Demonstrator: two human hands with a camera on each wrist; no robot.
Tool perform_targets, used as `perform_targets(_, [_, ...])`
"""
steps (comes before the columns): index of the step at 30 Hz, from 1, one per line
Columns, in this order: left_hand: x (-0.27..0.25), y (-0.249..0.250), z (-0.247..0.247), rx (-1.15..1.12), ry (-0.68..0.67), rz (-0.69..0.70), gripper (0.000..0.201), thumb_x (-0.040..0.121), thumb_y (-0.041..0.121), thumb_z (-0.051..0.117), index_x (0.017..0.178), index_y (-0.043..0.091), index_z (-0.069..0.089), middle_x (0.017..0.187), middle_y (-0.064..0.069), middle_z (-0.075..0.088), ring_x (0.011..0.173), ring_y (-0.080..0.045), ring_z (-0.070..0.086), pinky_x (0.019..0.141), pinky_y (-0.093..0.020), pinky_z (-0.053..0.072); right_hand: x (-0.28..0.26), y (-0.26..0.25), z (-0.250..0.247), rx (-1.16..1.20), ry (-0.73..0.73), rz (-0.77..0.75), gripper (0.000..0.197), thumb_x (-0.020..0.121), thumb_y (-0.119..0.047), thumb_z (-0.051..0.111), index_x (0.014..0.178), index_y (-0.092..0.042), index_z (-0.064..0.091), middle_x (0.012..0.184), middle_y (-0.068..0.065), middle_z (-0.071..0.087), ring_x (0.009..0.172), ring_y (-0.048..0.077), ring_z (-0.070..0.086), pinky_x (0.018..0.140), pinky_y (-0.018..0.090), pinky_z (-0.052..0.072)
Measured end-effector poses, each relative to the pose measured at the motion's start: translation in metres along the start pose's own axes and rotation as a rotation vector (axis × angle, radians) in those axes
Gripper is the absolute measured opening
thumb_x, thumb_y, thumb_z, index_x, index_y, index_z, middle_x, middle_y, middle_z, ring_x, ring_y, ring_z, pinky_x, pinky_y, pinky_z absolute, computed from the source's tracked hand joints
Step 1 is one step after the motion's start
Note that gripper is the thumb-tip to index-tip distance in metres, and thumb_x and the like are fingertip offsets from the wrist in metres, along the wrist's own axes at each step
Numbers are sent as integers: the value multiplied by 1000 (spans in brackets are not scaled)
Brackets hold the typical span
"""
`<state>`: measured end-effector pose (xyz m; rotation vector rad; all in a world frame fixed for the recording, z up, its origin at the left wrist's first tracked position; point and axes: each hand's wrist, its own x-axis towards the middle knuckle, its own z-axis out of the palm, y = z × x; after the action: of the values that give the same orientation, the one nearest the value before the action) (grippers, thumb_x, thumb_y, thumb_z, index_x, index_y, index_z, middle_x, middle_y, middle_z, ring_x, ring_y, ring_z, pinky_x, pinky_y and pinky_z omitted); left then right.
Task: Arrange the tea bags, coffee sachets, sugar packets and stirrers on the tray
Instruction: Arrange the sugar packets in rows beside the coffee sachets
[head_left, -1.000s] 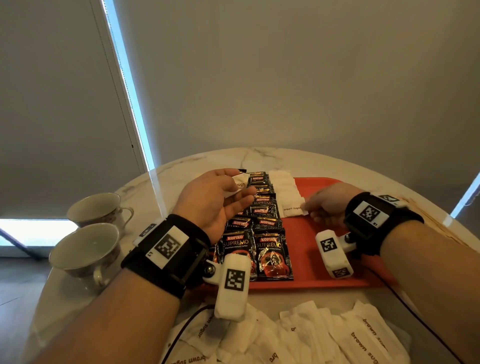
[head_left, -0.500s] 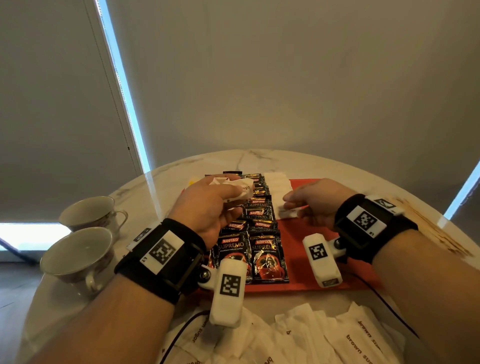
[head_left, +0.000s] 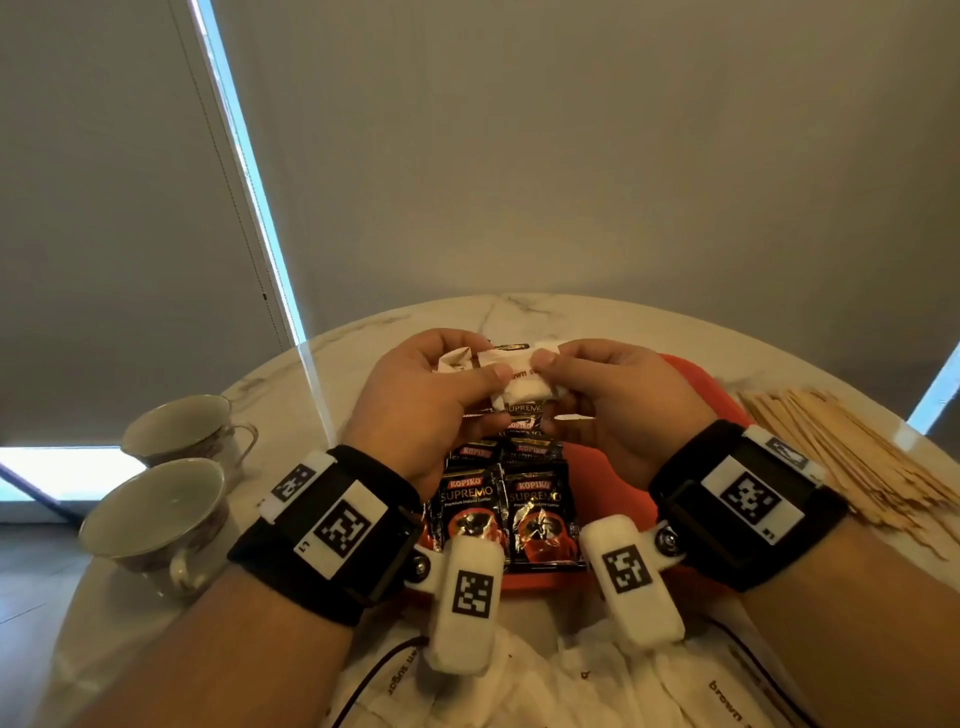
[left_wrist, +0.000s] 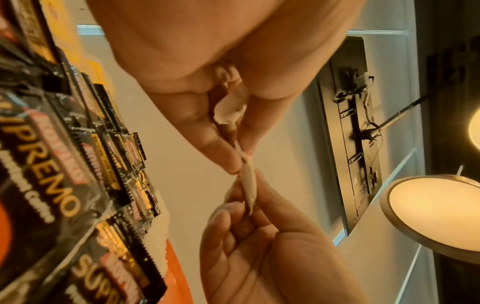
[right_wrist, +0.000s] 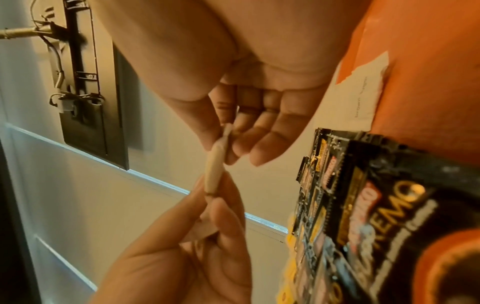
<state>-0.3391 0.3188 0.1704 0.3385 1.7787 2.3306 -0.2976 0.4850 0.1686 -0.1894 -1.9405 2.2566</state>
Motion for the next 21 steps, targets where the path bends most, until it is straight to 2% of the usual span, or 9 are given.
perform_targets(3, [-3,2,2,38,-16,65,21,89,-8,72,92,12,68,107,-13,73,83,-31,79,54,-27,62,-2,2,-1,15,49,-42,14,95,-15,68,88,-3,65,64,0,67,57,13,59,58,29,55])
perform_targets(8, [-6,5,4,89,-54,63,28,92,-7,68,78,13,80,100,-9,77,85,-24,79,61,-25,62,-2,3,-3,-42,120,-101,13,95,-17,70,97,-4,72,78,5,73,63,16,60,65,35,60])
perform_targets(12, [-7,3,2,163,-108,69,21,85,-8,75,90,12,82,99,-3,79,86,-24,79,67,-24,62,-2,5,-3,-61,100,-123,11,95,-16,70,100,-7,73,81,6,73,66,17,63,67,35,60])
perform_targets(15, [-8,1,1,276,-87,99,26,82,-6,79,99,14,81,101,0,78,84,-21,79,71,-27,64,-4,3,-4,-91,34,-115,16,91,-17,74,105,-9,73,94,14,74,74,20,66,69,35,61])
perform_targets(18, [-9,4,-1,360,-73,124,29,81,-3,82,99,20,82,107,2,76,83,-19,79,71,-27,63,-7,1,-7,-141,-45,-84,25,84,-9,79,108,-9,72,102,16,75,75,17,69,69,32,61])
perform_targets(21, [-10,6,0,440,-76,139,34,80,-4,83,97,26,82,107,4,74,80,-16,78,70,-24,63,-5,-2,-10,-164,-38,-53,19,87,-5,76,105,-10,73,97,17,75,72,20,66,69,36,61])
